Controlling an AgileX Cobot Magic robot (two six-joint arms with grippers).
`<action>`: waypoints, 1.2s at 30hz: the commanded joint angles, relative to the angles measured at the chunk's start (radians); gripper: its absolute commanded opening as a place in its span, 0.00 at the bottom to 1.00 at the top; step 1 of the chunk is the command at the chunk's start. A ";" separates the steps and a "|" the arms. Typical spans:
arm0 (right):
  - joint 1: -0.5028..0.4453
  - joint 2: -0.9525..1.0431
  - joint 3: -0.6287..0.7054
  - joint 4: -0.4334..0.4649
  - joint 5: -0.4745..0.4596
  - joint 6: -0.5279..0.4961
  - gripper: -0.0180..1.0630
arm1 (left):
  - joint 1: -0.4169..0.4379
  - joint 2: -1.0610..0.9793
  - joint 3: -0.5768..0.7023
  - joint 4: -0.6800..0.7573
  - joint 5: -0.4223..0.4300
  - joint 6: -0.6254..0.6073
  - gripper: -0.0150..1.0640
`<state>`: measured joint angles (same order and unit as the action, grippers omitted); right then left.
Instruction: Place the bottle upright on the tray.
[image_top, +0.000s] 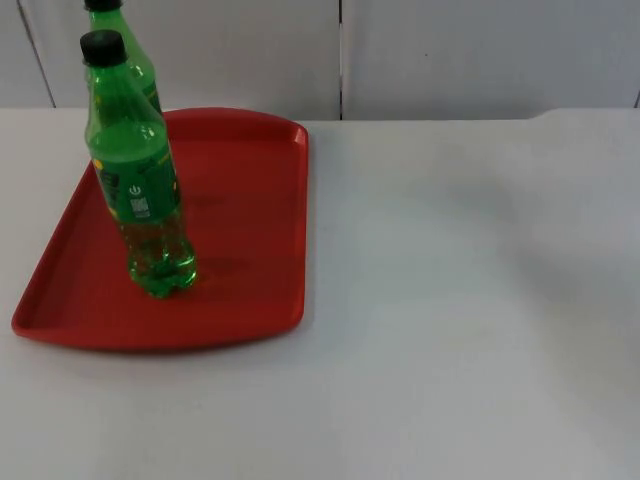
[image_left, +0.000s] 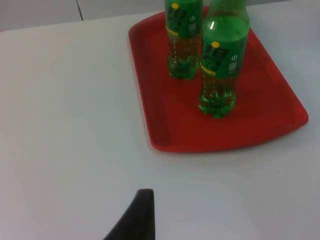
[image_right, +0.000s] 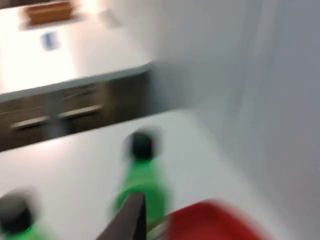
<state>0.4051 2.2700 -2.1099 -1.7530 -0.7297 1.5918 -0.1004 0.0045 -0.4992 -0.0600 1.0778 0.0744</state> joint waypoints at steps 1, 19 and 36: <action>0.000 -0.069 -0.002 0.009 0.171 -0.023 0.99 | 0.000 -0.004 0.004 -0.006 -0.002 -0.001 0.99; -0.094 -0.112 0.114 0.009 0.764 -0.196 0.99 | 0.000 -0.004 0.004 -0.006 -0.002 -0.001 0.99; -0.001 -0.254 0.644 0.690 0.818 -0.396 0.99 | 0.000 -0.004 0.004 -0.006 -0.002 -0.001 0.99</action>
<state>0.3858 2.0506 -1.5112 -1.1398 0.0846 1.2176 -0.1004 0.0045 -0.4992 -0.0600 1.0778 0.0744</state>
